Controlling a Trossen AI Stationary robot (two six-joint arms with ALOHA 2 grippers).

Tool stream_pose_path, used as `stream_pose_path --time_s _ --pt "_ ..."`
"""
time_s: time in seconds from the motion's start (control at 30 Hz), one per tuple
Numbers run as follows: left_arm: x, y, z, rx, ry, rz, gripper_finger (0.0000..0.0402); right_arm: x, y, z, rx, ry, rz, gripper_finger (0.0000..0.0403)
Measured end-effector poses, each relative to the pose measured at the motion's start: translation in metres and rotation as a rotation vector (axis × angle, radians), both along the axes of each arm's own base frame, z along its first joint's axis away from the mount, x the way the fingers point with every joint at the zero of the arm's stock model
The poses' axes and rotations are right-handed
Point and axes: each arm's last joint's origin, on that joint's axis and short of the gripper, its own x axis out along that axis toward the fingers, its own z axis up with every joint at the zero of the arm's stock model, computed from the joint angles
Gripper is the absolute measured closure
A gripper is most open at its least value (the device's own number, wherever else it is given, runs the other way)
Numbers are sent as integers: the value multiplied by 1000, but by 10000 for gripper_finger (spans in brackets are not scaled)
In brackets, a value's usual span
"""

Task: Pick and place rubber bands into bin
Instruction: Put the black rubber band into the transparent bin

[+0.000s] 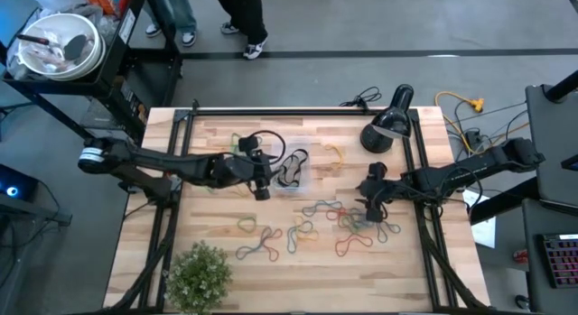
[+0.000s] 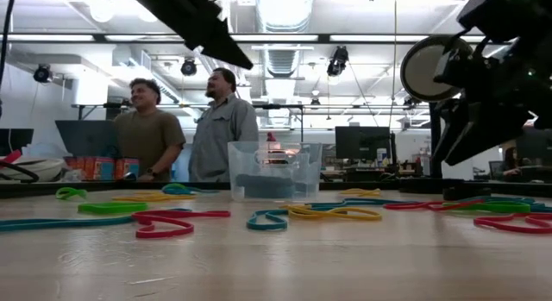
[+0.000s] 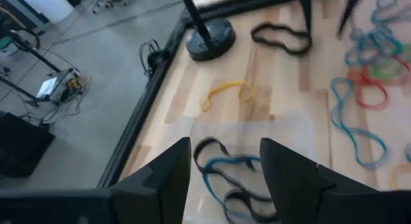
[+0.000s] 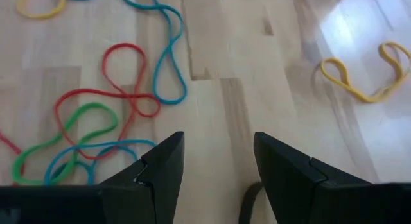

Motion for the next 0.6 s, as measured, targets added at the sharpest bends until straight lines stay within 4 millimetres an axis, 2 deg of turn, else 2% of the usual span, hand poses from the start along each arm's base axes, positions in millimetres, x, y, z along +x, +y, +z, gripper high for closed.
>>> stream_pose_path --time_s 0.27,0.6 --pt "-5 -4 -8 -39 69 17 230 -3 -8 -2 34 16 -152 220" --pt "-12 -8 -26 -65 122 24 230 -14 -2 -12 192 69 -365 220"
